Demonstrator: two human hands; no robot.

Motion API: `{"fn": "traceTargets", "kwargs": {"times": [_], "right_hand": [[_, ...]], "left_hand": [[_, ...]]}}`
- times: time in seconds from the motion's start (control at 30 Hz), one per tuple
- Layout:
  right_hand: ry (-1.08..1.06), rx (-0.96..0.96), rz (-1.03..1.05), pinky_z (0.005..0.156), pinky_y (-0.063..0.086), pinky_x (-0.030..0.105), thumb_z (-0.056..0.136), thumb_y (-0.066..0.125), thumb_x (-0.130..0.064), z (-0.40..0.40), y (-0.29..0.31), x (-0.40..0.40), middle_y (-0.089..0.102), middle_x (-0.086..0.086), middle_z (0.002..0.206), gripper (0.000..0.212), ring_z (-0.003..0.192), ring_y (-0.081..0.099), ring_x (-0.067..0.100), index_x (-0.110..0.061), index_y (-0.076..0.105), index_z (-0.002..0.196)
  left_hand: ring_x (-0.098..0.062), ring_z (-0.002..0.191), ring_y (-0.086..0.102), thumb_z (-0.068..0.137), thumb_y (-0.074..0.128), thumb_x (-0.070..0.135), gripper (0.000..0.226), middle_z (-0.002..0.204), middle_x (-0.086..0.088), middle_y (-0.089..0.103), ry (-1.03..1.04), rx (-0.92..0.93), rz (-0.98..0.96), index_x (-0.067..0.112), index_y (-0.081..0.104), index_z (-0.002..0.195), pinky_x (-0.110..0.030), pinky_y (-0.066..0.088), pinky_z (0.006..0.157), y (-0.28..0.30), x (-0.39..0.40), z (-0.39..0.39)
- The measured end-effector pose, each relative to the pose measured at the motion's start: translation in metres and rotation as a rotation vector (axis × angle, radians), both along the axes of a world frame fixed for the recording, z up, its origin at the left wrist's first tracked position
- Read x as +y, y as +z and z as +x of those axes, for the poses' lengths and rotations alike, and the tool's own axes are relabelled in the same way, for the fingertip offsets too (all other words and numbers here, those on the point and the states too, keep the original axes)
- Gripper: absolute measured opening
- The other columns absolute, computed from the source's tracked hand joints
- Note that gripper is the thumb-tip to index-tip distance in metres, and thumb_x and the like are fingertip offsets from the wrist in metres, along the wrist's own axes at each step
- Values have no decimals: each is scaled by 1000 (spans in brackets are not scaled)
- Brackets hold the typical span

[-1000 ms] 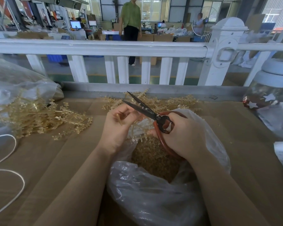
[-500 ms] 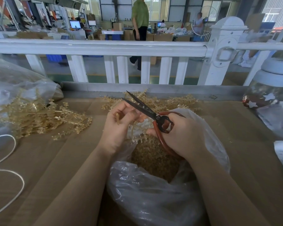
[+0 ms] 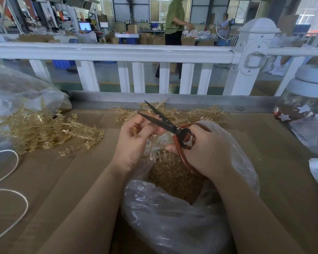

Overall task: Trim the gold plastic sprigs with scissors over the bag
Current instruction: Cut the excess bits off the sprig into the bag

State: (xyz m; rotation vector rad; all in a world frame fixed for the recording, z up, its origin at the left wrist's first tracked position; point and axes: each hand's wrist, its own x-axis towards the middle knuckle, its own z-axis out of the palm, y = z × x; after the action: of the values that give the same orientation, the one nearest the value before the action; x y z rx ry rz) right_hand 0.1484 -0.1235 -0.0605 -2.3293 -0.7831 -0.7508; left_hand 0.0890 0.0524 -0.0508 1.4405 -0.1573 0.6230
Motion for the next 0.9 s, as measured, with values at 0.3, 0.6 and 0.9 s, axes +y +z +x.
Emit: {"fn": "traceTargets", "kwargs": {"times": [0.3, 0.6, 0.9], "right_hand": [[9, -23, 23, 56, 34, 6, 73, 36, -93, 0, 0, 1, 50, -23, 69, 72, 60, 45, -3, -28, 65, 83], [42, -57, 37, 57, 49, 16, 74, 36, -93, 1, -1, 1, 62, -19, 71, 74, 60, 50, -1, -26, 68, 84], [51, -24, 35, 62, 52, 18, 72, 34, -96, 2, -1, 2, 65, -18, 74, 80, 63, 54, 0, -26, 71, 87]], "left_hand": [[-9, 70, 66, 94, 56, -3, 13, 77, -4, 70, -25, 5, -20, -10, 64, 102, -17, 53, 62, 0, -1, 0], [-18, 79, 64, 92, 61, 11, 13, 86, -9, 71, 1, 41, 68, 4, 69, 98, -25, 50, 75, -3, 5, 4], [-16, 76, 62, 90, 59, 11, 18, 80, -5, 68, -31, 28, 69, -4, 65, 98, -25, 49, 75, -2, 6, 4]]}}
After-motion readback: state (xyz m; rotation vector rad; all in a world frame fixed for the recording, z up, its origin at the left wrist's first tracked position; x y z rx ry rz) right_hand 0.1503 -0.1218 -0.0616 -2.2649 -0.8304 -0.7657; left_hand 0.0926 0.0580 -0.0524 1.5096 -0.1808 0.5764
